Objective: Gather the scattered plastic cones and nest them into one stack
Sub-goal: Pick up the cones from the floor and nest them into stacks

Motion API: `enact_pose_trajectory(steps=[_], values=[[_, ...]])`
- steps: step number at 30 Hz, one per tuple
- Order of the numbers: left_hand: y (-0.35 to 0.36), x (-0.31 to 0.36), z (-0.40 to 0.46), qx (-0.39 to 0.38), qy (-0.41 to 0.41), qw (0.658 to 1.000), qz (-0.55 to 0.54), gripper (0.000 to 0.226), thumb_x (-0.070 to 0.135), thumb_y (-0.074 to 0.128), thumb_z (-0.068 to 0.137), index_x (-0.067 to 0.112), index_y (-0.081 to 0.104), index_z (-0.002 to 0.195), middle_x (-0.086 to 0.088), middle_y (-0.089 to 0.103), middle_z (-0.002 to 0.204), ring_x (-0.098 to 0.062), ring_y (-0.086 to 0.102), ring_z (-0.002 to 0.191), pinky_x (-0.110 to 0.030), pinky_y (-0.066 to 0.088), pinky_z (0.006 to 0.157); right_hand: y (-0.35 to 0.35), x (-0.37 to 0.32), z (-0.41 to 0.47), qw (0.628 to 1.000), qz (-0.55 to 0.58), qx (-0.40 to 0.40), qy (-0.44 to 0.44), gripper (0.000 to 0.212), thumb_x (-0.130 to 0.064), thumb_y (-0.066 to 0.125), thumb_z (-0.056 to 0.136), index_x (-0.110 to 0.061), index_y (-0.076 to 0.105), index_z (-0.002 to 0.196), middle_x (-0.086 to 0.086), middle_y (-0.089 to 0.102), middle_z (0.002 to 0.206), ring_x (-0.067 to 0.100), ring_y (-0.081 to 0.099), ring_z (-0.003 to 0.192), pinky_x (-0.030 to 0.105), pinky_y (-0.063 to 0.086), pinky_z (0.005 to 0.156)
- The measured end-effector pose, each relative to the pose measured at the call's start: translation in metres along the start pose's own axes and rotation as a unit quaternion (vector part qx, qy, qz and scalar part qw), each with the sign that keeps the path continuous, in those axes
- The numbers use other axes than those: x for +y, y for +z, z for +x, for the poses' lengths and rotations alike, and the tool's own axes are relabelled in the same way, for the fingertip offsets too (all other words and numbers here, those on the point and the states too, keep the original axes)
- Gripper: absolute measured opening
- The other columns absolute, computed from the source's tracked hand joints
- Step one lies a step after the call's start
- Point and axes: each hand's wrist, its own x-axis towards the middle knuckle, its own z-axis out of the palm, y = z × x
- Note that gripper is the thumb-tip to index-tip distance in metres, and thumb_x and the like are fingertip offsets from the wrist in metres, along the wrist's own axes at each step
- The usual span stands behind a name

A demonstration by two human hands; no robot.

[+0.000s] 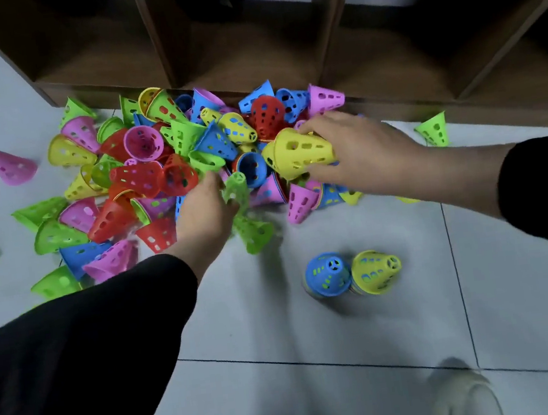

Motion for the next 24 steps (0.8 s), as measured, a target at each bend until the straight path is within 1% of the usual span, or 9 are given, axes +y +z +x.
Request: enact_pose_trajectory(steps=[3,8,10,12,15,17,19,22,24], values=[[-0.011,-0.004,-0.011,0.004,0.017,0.999,0.031,0.036,0.036,0.070,0.085,0.015,0.053,0.110,-0.009,0.062,0.112,-0.033,0.058,0.104,-0.044,0.049,0.078,-0.013,0.019,-0.045,0.999,-0.023,-0.044,-0.008,0.055,-0.053,0.058,0.084,-0.034,0.045,0.134,-0.009,0.052,0.127,0.018,0.055,0.110,0.036,0.047,0.083],[0.002,0.002,-0.017,-0.044,0.027,0.998,0.025,0.071,0.041,0.072,0.083,0.019,0.036,0.141,-0.015,0.049,0.131,-0.037,0.054,0.116,-0.048,0.048,0.090,0.025,0.049,-0.086,0.995,0.010,-0.086,0.040,0.054,-0.047,0.064,0.086,-0.033,0.049,0.135,-0.008,0.053,0.129,0.020,0.056,0.114,0.037,0.048,0.090],[0.010,0.007,-0.016,-0.067,0.061,0.993,0.071,0.079,0.040,0.072,0.084,0.024,0.029,0.148,-0.012,0.044,0.140,-0.037,0.052,0.120,-0.050,0.049,0.091,0.036,0.052,-0.092,0.993,0.060,-0.082,0.053,0.053,-0.044,0.066,0.085,-0.032,0.053,0.135,-0.007,0.055,0.127,0.016,0.056,0.112,0.033,0.045,0.093],[0.019,0.008,-0.015,-0.110,0.116,0.972,0.170,0.078,0.038,0.070,0.084,0.028,0.028,0.149,-0.009,0.037,0.147,-0.036,0.047,0.125,-0.053,0.050,0.091,0.034,0.050,-0.103,0.992,0.104,-0.052,0.050,0.049,-0.047,0.065,0.083,-0.035,0.056,0.129,-0.013,0.056,0.119,0.008,0.055,0.100,0.028,0.043,0.088],[0.032,0.001,-0.014,-0.191,0.160,0.917,0.312,0.069,0.027,0.063,0.087,0.032,0.033,0.148,-0.004,0.020,0.160,-0.032,0.028,0.141,-0.052,0.044,0.098,0.013,0.049,-0.129,0.993,0.092,-0.062,0.027,0.044,-0.057,0.060,0.080,-0.042,0.053,0.121,-0.023,0.053,0.111,0.000,0.051,0.097,0.025,0.043,0.083],[0.039,-0.003,-0.012,-0.219,0.178,0.896,0.342,0.062,0.018,0.055,0.093,0.033,0.033,0.149,-0.003,0.012,0.163,-0.030,0.010,0.150,-0.051,0.042,0.102,0.006,0.050,-0.145,0.992,0.091,-0.086,0.034,0.039,-0.058,0.061,0.079,-0.044,0.049,0.113,-0.026,0.051,0.107,-0.003,0.051,0.093,0.025,0.044,0.078],[0.041,-0.007,-0.010,-0.243,0.197,0.879,0.359,0.064,0.006,0.042,0.097,0.031,0.026,0.153,-0.002,0.001,0.166,-0.027,-0.001,0.153,-0.051,0.042,0.104,0.016,0.051,-0.154,0.989,0.093,-0.108,0.045,0.038,-0.059,0.062,0.080,-0.043,0.046,0.111,-0.026,0.051,0.107,-0.003,0.051,0.093,0.027,0.045,0.078],[0.036,-0.009,-0.008,-0.259,0.230,0.851,0.395,0.076,-0.005,0.037,0.095,0.031,0.012,0.157,0.000,-0.006,0.166,-0.026,-0.005,0.153,-0.047,0.043,0.103,0.037,0.050,-0.155,0.989,0.083,-0.116,0.039,0.042,-0.062,0.057,0.081,-0.044,0.047,0.118,-0.022,0.050,0.109,0.003,0.052,0.091,0.031,0.048,0.079],[0.032,-0.007,-0.007,-0.251,0.245,0.839,0.416,0.076,-0.002,0.040,0.095,0.032,0.011,0.156,0.000,-0.003,0.166,-0.026,0.000,0.153,-0.046,0.040,0.105,0.048,0.052,-0.148,0.991,0.054,-0.117,0.026,0.046,-0.066,0.053,0.082,-0.045,0.047,0.122,-0.019,0.049,0.107,0.004,0.052,0.089,0.031,0.048,0.076]])
